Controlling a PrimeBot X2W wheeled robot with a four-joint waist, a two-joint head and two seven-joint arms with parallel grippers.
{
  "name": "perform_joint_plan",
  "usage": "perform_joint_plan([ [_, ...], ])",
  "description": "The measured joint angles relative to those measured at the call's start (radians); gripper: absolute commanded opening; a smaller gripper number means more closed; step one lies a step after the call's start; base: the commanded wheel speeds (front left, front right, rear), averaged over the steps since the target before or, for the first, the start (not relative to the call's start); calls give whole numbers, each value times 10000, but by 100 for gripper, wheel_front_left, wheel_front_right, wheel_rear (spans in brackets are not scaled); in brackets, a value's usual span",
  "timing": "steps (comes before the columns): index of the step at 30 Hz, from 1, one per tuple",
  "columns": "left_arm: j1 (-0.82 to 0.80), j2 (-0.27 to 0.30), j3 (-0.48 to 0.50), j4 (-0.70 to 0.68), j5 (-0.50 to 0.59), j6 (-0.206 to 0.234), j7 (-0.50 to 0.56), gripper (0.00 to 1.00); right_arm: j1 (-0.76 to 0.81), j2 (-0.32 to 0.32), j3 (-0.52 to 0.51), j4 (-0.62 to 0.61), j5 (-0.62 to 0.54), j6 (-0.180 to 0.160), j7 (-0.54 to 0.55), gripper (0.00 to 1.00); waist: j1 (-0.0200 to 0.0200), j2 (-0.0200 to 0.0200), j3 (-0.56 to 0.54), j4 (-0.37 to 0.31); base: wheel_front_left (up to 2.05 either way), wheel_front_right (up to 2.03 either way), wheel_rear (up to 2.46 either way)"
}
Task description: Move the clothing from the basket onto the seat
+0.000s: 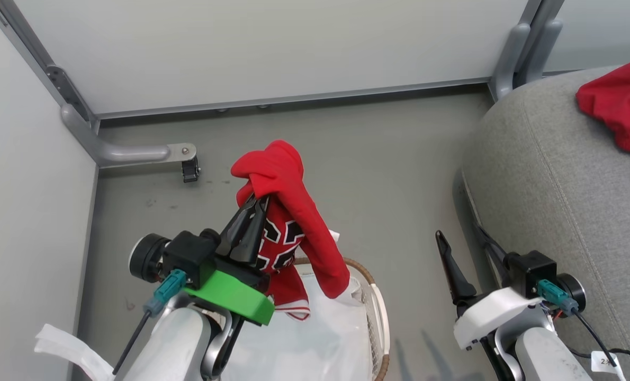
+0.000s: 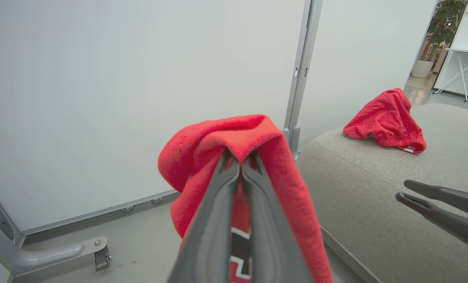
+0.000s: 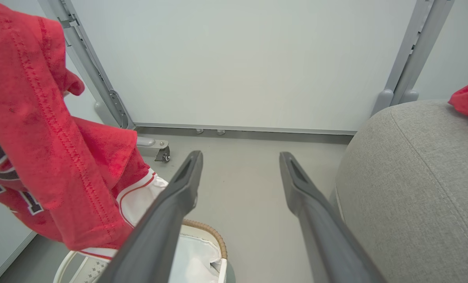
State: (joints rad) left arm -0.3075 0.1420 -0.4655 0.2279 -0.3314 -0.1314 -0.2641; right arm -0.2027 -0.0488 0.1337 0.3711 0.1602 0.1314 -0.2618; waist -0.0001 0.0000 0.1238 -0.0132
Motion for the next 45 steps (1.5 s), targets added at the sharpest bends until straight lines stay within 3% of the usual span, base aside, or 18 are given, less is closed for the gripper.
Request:
perform_joint_plan([
  [9,-2,-130,119,-610,115,0,2,0,390,-8,387,-19,119,0,0,100,0,0,-479,14,0,0,0],
  [23,-43,-303,-245,-713,127,0,2,0,-487,6,3824,-1590,389,0,0,100,0,0,-514,235,0,0,0],
  [38,-229,-550,-1045,-675,-21,0,2,0,-1677,2,4604,-224,173,0,0,100,1,0,-470,904,0,0,0],
  [39,-239,-560,-1089,-675,-21,0,2,0,-1691,2,4648,-169,213,0,0,95,1,0,-458,936,0,0,0],
  [40,-251,-573,-1137,-673,-25,0,2,0,-1707,2,4679,-107,295,0,0,44,1,0,-442,973,0,0,0],
  [42,-261,-594,-1164,-673,-58,0,2,0,-1745,-6,4763,-4,357,0,0,0,1,0,-419,1030,0,0,0],
  [45,-260,-596,-1137,-673,-111,0,2,0,-1745,4,4786,107,523,0,0,0,1,0,-386,1035,0,0,0],
])
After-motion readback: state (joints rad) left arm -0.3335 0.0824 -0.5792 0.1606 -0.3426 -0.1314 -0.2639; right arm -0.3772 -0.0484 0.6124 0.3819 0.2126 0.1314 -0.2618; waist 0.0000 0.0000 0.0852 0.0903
